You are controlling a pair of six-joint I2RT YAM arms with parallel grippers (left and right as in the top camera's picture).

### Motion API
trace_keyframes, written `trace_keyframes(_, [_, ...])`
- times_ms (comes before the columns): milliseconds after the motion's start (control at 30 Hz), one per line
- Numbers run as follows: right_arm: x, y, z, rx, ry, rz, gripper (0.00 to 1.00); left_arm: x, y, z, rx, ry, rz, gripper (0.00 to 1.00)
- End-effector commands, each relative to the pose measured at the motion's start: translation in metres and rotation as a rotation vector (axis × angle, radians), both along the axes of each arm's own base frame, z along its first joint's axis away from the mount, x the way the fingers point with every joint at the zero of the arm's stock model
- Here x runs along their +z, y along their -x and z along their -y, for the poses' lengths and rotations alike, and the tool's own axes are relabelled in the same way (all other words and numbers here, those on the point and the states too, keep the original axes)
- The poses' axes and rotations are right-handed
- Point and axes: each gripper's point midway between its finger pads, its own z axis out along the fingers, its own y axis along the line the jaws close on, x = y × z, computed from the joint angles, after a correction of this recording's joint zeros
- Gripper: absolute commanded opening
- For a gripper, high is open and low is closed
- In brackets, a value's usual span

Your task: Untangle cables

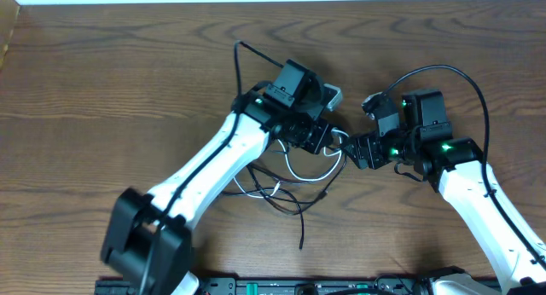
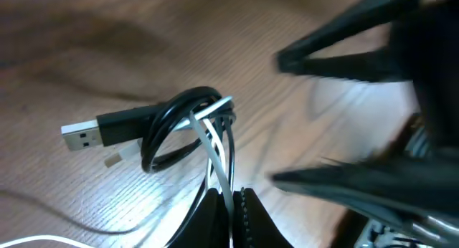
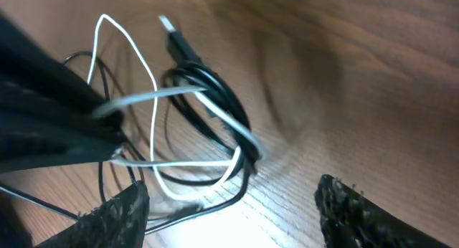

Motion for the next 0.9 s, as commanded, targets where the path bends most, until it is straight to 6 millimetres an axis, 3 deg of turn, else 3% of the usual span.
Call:
trace_keyframes(0, [0.003,0.001,-0.003,0.05,-0.012,0.026,0.64,0.049,0.009,0.0,-0.022,0.087,0.085,0.08])
trace_keyframes(67, [0.004,0.001,-0.005,0.056,-0.021,0.026,0.63,0.068,0.016,-0.001,-0.023,0.116,0.116,0.08])
trace_keyframes(133, [0.005,0.0,-0.005,0.056,-0.023,0.031,0.61,0.073,0.022,0.0,-0.035,0.121,0.122,0.08])
trace_keyframes(233, [0.01,-0.006,-0.007,0.057,-0.037,0.065,0.45,0.071,0.03,0.0,-0.046,0.104,0.104,0.08])
trace_keyframes(433, [0.031,-0.009,-0.026,0.131,-0.15,0.128,0.39,0.068,0.032,-0.003,-0.042,0.087,0.09,0.08])
trace_keyframes(633, [0.035,-0.009,-0.03,0.148,-0.174,0.139,0.02,0.067,0.032,-0.003,-0.039,0.084,0.092,0.08])
trace_keyframes(700, [0.034,-0.008,-0.03,0.147,-0.173,0.132,0.01,0.064,0.025,-0.008,-0.012,0.047,0.118,0.08])
trace_keyframes(800, [0.028,-0.001,-0.028,0.145,-0.169,0.088,0.01,0.053,-0.001,-0.03,0.1,-0.098,0.221,0.08])
trace_keyframes(867, [0.028,0.006,-0.031,0.162,-0.191,0.058,0.01,0.049,-0.017,-0.046,0.169,-0.185,0.283,0.17])
